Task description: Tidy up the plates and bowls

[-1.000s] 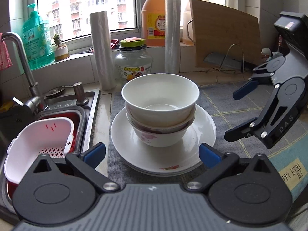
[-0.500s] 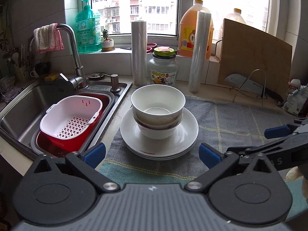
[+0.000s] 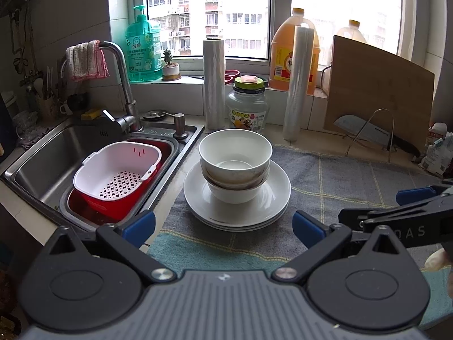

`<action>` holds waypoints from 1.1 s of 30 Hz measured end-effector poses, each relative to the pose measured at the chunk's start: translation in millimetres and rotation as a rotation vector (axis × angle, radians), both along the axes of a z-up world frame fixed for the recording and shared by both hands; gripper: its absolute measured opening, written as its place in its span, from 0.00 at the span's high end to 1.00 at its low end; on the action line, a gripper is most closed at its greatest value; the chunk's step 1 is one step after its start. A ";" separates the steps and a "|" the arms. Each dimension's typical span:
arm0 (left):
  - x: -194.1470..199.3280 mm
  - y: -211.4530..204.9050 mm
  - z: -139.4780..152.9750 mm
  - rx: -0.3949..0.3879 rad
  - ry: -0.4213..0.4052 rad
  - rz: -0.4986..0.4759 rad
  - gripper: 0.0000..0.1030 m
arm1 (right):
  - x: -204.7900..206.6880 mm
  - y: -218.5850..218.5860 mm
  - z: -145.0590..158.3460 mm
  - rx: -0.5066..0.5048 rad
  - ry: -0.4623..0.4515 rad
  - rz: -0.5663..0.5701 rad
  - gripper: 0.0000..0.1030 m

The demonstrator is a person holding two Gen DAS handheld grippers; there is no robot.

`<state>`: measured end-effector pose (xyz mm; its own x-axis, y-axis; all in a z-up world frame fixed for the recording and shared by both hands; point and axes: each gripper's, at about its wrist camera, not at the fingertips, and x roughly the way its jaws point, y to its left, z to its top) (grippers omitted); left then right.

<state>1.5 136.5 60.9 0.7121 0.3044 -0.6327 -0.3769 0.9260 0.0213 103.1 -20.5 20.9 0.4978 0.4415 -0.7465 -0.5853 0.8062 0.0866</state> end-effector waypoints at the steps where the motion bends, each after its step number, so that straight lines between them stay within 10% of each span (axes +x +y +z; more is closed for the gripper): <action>1: -0.2 -0.6 0.1 0.001 0.000 -0.002 0.01 | 0.0 -0.5 -0.1 0.001 0.000 -0.002 0.00; 33: 1.2 -4.8 7.6 0.023 0.018 0.055 0.01 | -2.1 -6.0 5.3 0.015 -0.006 -0.017 0.00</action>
<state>2.6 131.7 68.5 0.6824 0.3575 -0.6375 -0.4264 0.9031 0.0500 100.9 -26.5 26.2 0.5095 0.4440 -0.7371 -0.5717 0.8148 0.0956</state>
